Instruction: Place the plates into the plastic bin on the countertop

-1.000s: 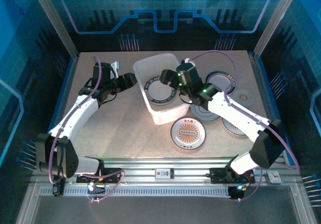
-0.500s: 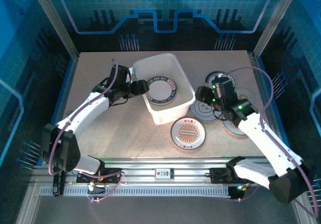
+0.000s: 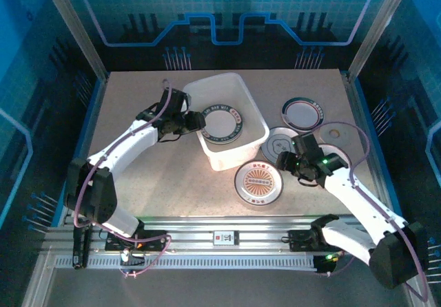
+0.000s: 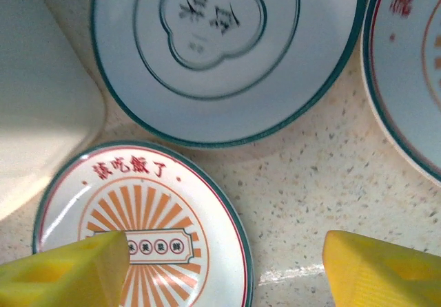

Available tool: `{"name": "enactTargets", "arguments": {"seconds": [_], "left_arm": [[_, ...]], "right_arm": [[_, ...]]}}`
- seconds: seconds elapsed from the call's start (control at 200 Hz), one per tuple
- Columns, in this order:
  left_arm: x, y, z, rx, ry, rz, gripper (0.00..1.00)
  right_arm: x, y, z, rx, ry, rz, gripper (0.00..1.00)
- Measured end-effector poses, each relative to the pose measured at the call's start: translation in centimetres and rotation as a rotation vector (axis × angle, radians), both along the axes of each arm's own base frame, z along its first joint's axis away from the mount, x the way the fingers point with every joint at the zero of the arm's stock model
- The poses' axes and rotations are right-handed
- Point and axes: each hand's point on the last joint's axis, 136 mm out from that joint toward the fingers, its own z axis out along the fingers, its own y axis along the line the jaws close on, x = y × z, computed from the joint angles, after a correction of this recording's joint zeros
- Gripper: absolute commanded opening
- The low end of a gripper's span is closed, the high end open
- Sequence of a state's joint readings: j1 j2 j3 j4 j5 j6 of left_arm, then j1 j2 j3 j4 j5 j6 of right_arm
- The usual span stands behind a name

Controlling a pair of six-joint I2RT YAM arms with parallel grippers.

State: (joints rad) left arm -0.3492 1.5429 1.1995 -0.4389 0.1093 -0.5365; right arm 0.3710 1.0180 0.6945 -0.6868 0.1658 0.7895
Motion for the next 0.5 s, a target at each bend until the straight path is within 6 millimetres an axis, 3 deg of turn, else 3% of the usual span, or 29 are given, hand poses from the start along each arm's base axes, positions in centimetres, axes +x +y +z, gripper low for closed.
{"name": "enactTargets", "arguments": {"seconds": [0.215,0.5], "left_arm": [[0.3,-0.1,0.0,-0.007,0.003,0.009,0.26],[0.6,1.1,0.2,-0.01,0.004,0.051,0.19]], "right_arm": [[-1.5,0.2,-3.5,0.019,0.097,-0.013,0.75],[-2.4,0.4,-5.9,0.05,0.125,-0.03,0.68]]}}
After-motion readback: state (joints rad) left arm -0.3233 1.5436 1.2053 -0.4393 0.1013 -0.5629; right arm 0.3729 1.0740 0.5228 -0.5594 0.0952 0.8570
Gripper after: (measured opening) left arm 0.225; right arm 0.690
